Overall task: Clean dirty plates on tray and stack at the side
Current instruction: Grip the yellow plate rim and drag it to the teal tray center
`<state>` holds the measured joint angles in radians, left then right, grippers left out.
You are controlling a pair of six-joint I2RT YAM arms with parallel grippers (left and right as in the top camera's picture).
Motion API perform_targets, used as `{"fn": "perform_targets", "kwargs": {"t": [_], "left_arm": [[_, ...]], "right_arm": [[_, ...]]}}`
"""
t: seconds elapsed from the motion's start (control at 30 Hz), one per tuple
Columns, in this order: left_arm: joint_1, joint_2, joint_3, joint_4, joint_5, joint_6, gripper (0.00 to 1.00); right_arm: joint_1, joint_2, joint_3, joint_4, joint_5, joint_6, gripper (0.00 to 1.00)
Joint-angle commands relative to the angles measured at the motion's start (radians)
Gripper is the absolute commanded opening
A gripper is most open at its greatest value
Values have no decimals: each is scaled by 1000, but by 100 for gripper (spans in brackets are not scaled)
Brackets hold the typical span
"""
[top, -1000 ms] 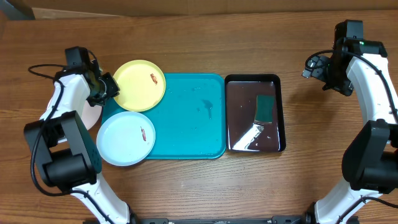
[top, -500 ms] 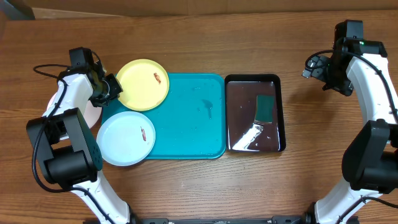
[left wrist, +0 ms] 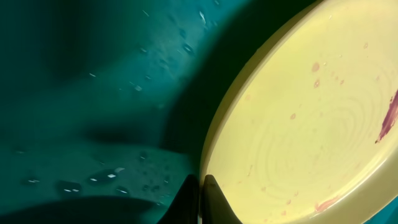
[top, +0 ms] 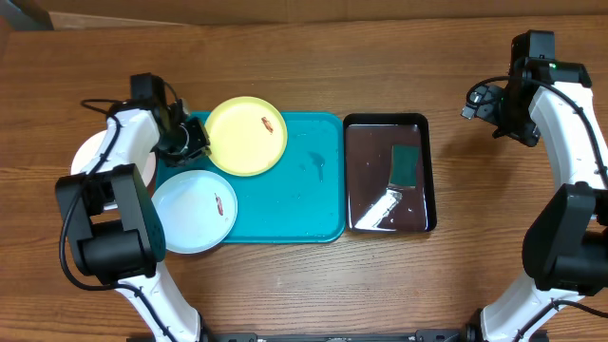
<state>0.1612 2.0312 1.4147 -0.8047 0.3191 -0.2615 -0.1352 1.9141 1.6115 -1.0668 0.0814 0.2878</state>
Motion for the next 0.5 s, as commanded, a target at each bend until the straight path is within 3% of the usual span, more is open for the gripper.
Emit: {"fn": "perform_targets", "kwargs": {"t": [0.0,0.47], "left_arm": [[-33,11,11,-28,23,4,4],[-222,11,11,-171,19,23,4]], "right_arm": [[1,-18,5,3,-5,4,100],[1,-18,5,3,-5,4,100]]}}
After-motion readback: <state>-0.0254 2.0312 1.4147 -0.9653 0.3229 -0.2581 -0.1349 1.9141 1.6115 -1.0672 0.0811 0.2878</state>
